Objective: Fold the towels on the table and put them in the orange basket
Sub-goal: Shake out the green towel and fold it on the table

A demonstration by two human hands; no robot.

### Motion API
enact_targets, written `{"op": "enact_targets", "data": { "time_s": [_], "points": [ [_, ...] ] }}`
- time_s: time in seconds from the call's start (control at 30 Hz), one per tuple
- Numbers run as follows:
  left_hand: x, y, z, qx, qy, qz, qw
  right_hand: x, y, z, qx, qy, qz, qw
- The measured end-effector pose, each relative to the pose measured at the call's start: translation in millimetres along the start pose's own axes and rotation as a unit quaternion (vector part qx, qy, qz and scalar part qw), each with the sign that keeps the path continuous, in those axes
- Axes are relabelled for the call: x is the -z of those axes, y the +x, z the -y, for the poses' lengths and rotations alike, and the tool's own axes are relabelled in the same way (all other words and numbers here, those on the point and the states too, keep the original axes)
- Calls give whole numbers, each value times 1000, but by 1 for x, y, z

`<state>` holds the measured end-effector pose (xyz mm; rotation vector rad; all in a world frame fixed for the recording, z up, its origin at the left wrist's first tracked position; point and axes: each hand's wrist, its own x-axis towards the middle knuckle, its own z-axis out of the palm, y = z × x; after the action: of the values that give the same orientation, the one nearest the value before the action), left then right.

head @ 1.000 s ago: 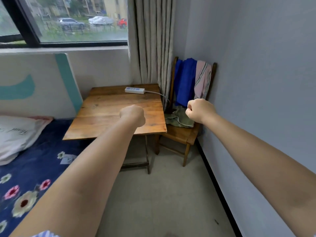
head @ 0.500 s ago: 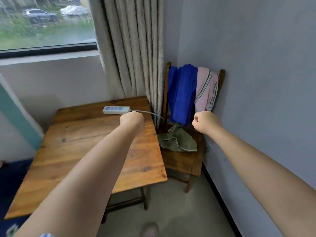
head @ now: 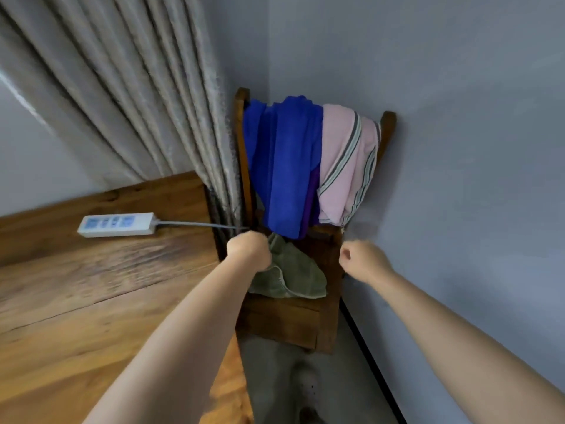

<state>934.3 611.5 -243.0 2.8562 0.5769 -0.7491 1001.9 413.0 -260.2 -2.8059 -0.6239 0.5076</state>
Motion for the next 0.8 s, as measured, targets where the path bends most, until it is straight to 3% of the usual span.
{"op": "enact_targets", "data": {
  "time_s": [0.43, 0.67, 0.8],
  "points": [
    [-147, 140, -20, 52, -84, 138, 986, -189, 101, -74, 1, -7, 239, 971],
    [-244, 193, -30, 9, -117, 131, 984, -274, 115, -94, 10, -65, 253, 965],
    [-271, 202, -39, 17, -105, 123, 987, -290, 131, -96, -3, -58, 245, 968]
  ]
}}
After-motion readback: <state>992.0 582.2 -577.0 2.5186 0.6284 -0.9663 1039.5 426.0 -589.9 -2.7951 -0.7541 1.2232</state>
